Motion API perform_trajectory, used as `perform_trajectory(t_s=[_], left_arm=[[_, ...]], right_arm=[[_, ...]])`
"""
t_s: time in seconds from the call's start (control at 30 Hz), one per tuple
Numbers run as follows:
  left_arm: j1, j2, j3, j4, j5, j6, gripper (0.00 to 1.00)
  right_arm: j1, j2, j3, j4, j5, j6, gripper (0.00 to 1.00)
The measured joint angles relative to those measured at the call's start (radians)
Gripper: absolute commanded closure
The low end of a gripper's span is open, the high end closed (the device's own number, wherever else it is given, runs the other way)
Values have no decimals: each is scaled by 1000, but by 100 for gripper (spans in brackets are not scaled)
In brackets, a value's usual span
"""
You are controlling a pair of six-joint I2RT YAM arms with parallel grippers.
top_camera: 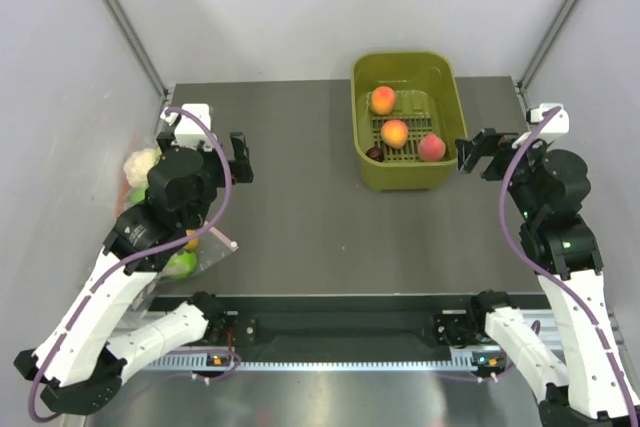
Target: Open the zip-top bag and remove the fake food
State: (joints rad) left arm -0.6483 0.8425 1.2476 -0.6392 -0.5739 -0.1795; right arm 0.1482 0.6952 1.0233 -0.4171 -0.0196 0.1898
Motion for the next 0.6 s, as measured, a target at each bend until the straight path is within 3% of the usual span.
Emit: perform_trajectory(t_s=[0.3,0.6], left_arm=[[0,4,-11,-8,-74,41,1],[36,73,-49,108,-104,103,1]], right_arm=[[0,-14,-3,-2,43,-26,0],[0,-14,-3,-3,89,-31,0]])
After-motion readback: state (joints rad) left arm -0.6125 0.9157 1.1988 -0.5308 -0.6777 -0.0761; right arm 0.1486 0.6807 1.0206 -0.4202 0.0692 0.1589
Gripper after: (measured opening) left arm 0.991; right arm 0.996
